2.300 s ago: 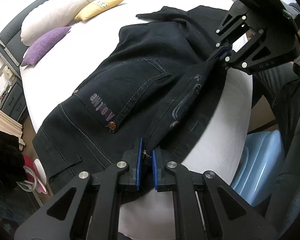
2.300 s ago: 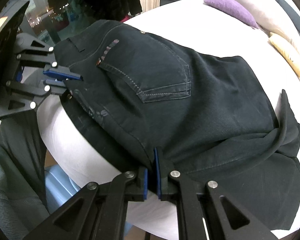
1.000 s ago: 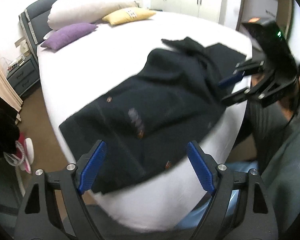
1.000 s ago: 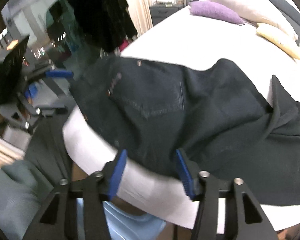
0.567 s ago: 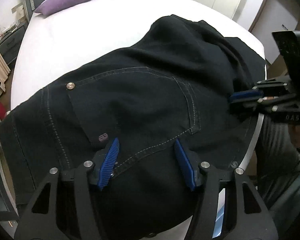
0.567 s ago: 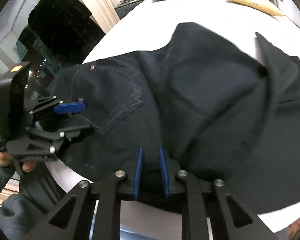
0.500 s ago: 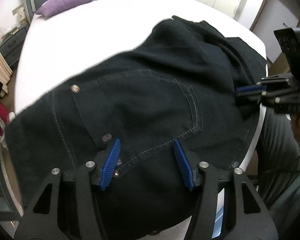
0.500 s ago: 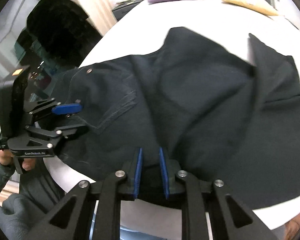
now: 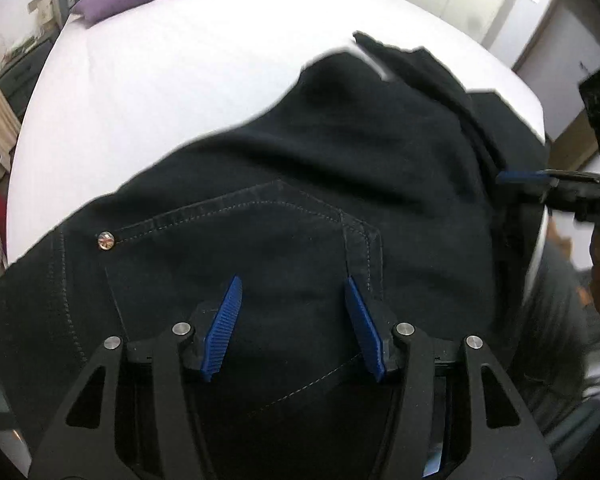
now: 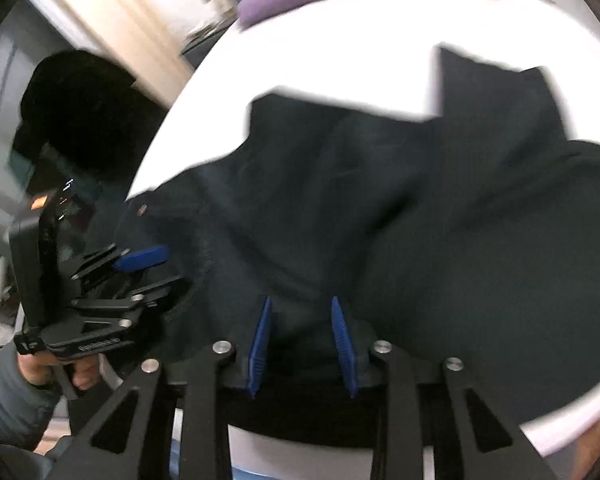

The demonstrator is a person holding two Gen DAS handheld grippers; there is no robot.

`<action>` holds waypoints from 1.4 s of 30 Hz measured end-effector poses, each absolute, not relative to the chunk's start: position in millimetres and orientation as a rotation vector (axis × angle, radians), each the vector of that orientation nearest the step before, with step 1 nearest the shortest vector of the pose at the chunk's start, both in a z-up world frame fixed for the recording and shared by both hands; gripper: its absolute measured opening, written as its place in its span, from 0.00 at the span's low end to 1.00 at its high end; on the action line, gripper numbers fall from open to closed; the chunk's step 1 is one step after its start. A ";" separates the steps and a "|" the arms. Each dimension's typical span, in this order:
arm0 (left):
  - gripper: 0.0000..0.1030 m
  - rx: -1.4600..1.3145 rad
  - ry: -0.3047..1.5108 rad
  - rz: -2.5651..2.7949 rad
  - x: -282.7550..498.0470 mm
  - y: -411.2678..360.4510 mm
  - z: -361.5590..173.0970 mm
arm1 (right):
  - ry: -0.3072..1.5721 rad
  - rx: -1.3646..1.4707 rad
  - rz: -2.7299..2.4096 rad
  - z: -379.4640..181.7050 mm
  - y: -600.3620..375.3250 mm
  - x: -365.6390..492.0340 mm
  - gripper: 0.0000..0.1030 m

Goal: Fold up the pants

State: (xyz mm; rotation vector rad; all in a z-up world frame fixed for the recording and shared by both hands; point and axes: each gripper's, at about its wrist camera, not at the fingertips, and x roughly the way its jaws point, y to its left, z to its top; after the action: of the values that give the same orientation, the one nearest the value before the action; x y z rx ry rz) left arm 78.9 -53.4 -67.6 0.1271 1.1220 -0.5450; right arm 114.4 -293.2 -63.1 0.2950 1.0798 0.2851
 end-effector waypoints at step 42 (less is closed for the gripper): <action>0.52 0.070 1.140 -0.528 133.8 -121.6 -90.0 | 0.783 0.584 -0.233 0.0 -490.3 128.8 0.04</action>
State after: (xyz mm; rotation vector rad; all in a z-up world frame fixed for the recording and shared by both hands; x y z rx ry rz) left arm 133.8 -121.6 -90.0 0.0697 1.1400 -0.5276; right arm 128.8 -490.3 0.0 0.5841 0.7829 -0.2334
